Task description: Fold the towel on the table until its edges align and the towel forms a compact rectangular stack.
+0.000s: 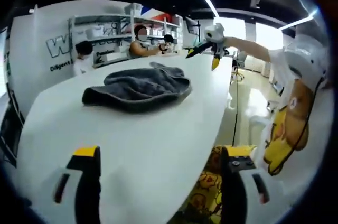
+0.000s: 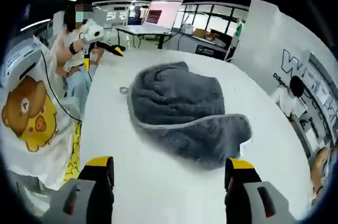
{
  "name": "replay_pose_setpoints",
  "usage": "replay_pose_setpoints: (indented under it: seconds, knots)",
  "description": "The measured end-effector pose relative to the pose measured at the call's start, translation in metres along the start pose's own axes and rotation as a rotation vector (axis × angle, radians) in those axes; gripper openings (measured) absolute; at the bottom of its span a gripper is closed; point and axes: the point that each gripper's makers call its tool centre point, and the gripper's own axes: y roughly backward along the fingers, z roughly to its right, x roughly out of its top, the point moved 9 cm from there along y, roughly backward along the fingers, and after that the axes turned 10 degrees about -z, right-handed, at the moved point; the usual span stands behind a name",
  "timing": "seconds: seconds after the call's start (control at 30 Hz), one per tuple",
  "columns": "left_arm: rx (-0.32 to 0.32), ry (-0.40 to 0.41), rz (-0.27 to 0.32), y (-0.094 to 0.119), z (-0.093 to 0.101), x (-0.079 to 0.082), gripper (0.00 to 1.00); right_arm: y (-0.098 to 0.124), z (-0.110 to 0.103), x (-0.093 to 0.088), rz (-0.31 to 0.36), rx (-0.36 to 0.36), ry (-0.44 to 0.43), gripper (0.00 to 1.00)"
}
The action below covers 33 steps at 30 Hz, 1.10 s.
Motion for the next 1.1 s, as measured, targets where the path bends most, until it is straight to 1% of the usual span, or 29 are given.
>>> replay_pose_setpoints:
  seconds: [0.03, 0.07, 0.1, 0.13, 0.17, 0.2, 0.27, 0.3, 0.37, 0.47, 0.5, 0.57, 0.63, 0.77, 0.83, 0.87, 0.9, 0.93, 1.0, 1.07, 1.1]
  knots:
    - [-0.002, -0.001, 0.002, 0.0, 0.001, 0.001, 0.99, -0.005, 0.014, 0.008, -0.012, -0.005, 0.004, 0.87]
    - [-0.003, -0.002, 0.004, -0.001, 0.002, 0.002, 0.99, -0.01, 0.033, 0.017, -0.042, -0.007, 0.038, 0.86]
    - [-0.004, -0.003, 0.007, -0.001, 0.002, 0.003, 0.99, -0.013, 0.041, 0.021, -0.057, -0.002, 0.064, 0.83]
    - [-0.005, -0.005, 0.01, -0.001, 0.003, 0.003, 0.99, -0.019, 0.056, 0.029, -0.086, 0.012, 0.12, 0.79]
    - [-0.006, -0.006, 0.012, -0.001, 0.003, 0.004, 0.99, -0.022, 0.063, 0.033, -0.098, 0.016, 0.138, 0.74]
    - [-0.006, -0.006, 0.015, -0.001, 0.004, 0.005, 0.99, -0.027, 0.071, 0.038, -0.116, 0.026, 0.145, 0.68]
    - [-0.005, -0.007, 0.023, 0.0, 0.005, 0.006, 0.99, -0.036, 0.088, 0.049, -0.133, 0.046, 0.14, 0.59]
    - [-0.006, -0.008, 0.024, 0.001, 0.006, 0.007, 0.99, -0.041, 0.096, 0.054, -0.139, 0.049, 0.142, 0.56]
    - [-0.006, -0.01, 0.028, 0.001, 0.006, 0.007, 0.99, -0.051, 0.11, 0.061, -0.164, 0.037, 0.15, 0.53]
    - [-0.009, -0.007, 0.032, 0.001, 0.005, 0.008, 0.99, -0.066, 0.127, 0.069, -0.208, 0.049, 0.159, 0.42]
    - [-0.009, -0.007, 0.032, 0.001, 0.005, 0.008, 0.99, -0.07, 0.131, 0.071, -0.222, 0.057, 0.168, 0.36]
    - [-0.01, -0.005, 0.03, 0.0, 0.003, 0.007, 0.99, -0.077, 0.138, 0.073, -0.244, 0.076, 0.163, 0.29]
    - [-0.012, -0.001, 0.031, -0.001, 0.001, 0.007, 0.99, -0.082, 0.143, 0.074, -0.248, 0.084, 0.161, 0.29]
    - [-0.012, 0.003, 0.036, -0.002, 0.0, 0.007, 0.98, -0.092, 0.153, 0.072, -0.282, 0.096, 0.147, 0.3]
    - [-0.014, 0.007, 0.034, -0.003, 0.0, 0.006, 0.98, -0.096, 0.155, 0.068, -0.296, 0.112, 0.138, 0.31]
    - [-0.013, 0.009, 0.031, -0.003, -0.001, 0.005, 0.98, -0.099, 0.155, 0.064, -0.314, 0.133, 0.124, 0.3]
    - [-0.012, 0.009, 0.028, -0.004, -0.001, 0.005, 0.98, -0.102, 0.154, 0.062, -0.321, 0.139, 0.127, 0.29]
    - [-0.013, 0.011, 0.026, -0.005, -0.001, 0.004, 0.98, -0.103, 0.156, 0.059, -0.331, 0.148, 0.128, 0.27]
    - [-0.015, 0.017, 0.025, -0.006, -0.001, 0.003, 0.98, -0.104, 0.154, 0.056, -0.334, 0.166, 0.133, 0.16]
    - [-0.016, 0.021, 0.022, -0.008, -0.002, 0.002, 0.98, -0.102, 0.154, 0.054, -0.322, 0.172, 0.142, 0.06]
    - [-0.015, 0.024, 0.02, -0.009, -0.003, 0.002, 0.98, -0.1, 0.155, 0.053, -0.312, 0.174, 0.136, 0.06]
